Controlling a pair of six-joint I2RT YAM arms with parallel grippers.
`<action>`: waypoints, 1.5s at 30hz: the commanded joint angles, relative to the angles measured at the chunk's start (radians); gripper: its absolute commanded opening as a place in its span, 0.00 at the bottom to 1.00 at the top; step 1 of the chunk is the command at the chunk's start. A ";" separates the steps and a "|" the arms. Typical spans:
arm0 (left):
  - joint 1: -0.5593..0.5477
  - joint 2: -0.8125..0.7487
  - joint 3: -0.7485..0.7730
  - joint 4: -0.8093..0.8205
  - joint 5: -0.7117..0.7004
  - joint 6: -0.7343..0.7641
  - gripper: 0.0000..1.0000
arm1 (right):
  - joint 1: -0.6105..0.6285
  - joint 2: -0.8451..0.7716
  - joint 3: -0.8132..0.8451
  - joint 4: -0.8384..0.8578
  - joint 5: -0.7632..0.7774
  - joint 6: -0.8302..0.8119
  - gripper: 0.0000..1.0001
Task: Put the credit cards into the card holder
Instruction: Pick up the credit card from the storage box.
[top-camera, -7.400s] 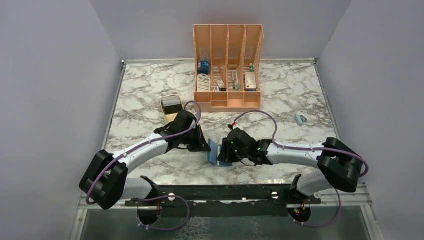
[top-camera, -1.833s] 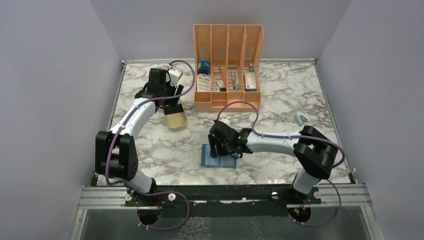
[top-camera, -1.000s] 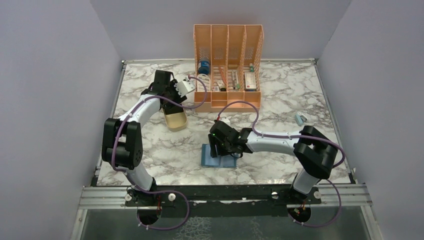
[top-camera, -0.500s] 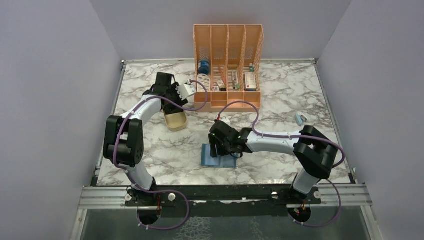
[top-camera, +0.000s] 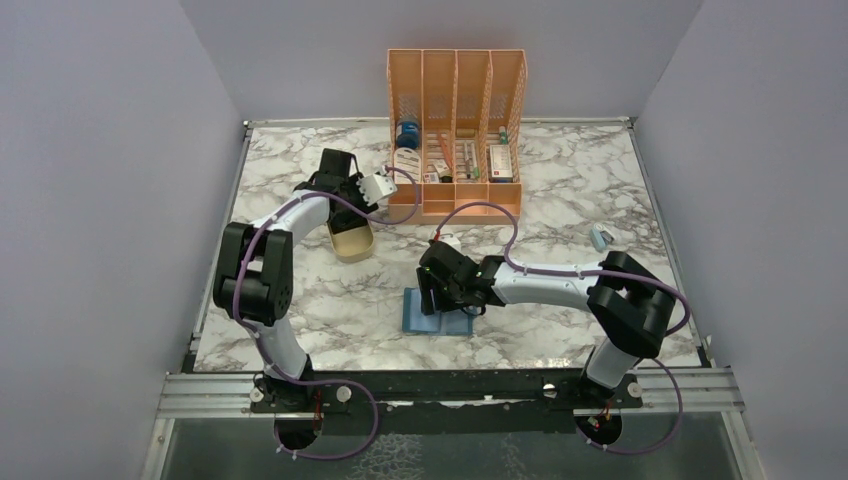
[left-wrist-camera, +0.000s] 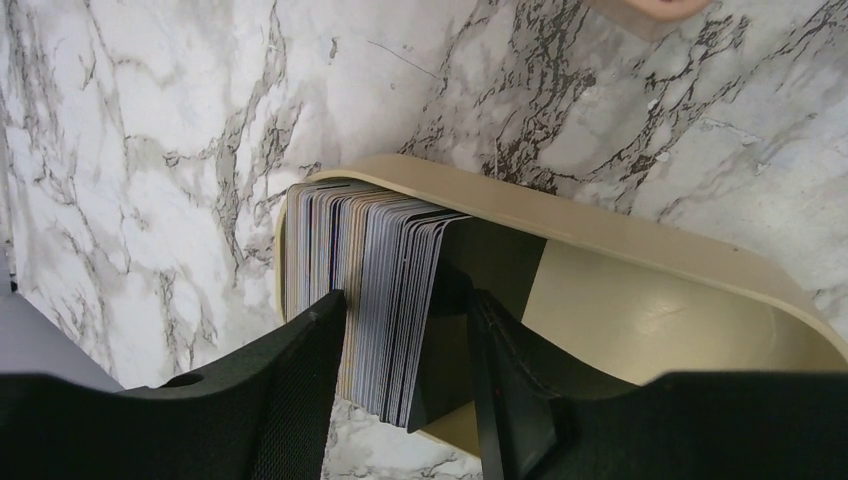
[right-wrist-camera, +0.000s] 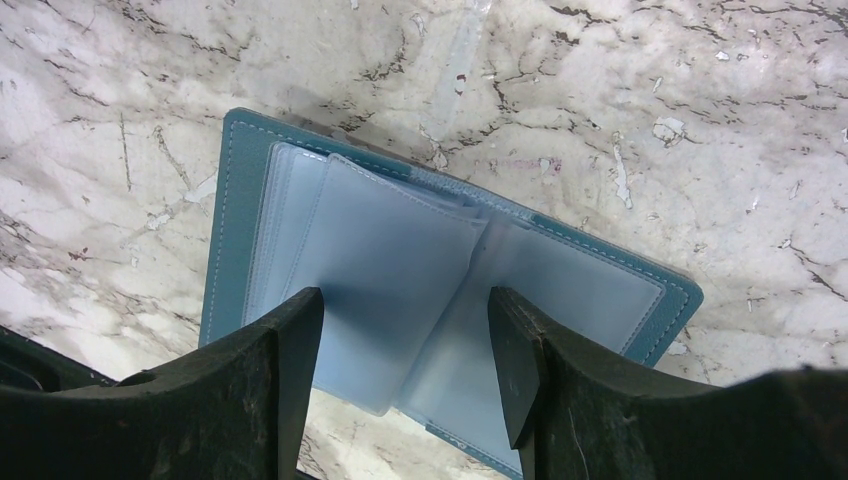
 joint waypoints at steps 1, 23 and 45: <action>-0.007 0.044 0.008 0.041 -0.082 0.013 0.46 | 0.008 -0.001 0.004 -0.049 0.017 0.004 0.62; -0.052 0.003 -0.014 0.065 -0.159 0.008 0.19 | 0.008 -0.043 -0.028 -0.043 0.010 0.020 0.62; -0.051 -0.070 0.095 -0.130 -0.078 -0.136 0.00 | 0.008 -0.084 -0.065 0.020 -0.066 0.038 0.62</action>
